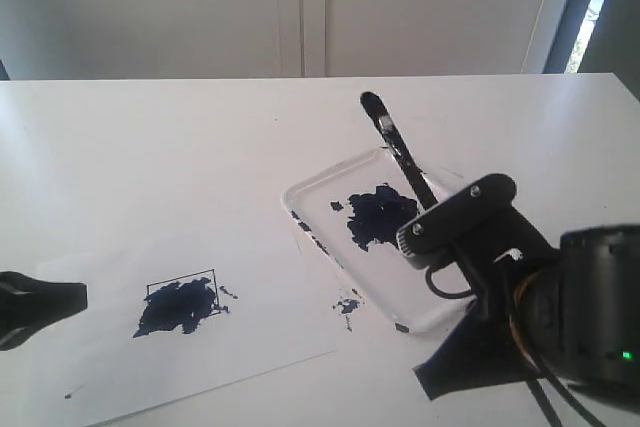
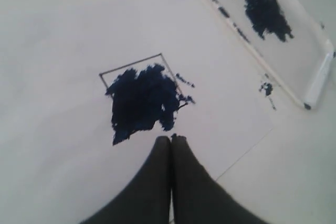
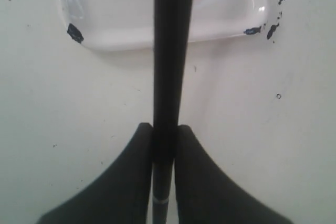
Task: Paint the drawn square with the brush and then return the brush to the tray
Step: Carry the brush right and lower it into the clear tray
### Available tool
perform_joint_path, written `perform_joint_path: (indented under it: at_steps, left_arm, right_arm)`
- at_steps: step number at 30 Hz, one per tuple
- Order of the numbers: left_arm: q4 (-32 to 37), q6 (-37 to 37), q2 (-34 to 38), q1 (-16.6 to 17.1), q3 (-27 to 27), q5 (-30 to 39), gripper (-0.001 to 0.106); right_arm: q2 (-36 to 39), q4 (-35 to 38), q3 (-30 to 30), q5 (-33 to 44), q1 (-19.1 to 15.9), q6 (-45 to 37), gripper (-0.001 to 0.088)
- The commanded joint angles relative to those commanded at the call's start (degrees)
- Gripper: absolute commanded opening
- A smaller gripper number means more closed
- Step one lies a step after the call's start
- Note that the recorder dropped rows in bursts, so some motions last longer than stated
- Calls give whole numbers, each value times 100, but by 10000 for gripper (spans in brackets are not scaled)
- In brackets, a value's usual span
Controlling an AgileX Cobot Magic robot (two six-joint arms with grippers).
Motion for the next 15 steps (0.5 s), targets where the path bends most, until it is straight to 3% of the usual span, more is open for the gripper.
perform_joint_path:
  at_steps: [5, 15]
  left_arm:
    - [-38, -243, -866, 0, 0, -204, 0]
    - [4, -796, -2397, 0, 0, -677, 0]
  right_arm:
    - [394, -474, 326, -135, 0, 587, 0]
    - [1526, -1186, 379, -434, -69, 1532, 0]
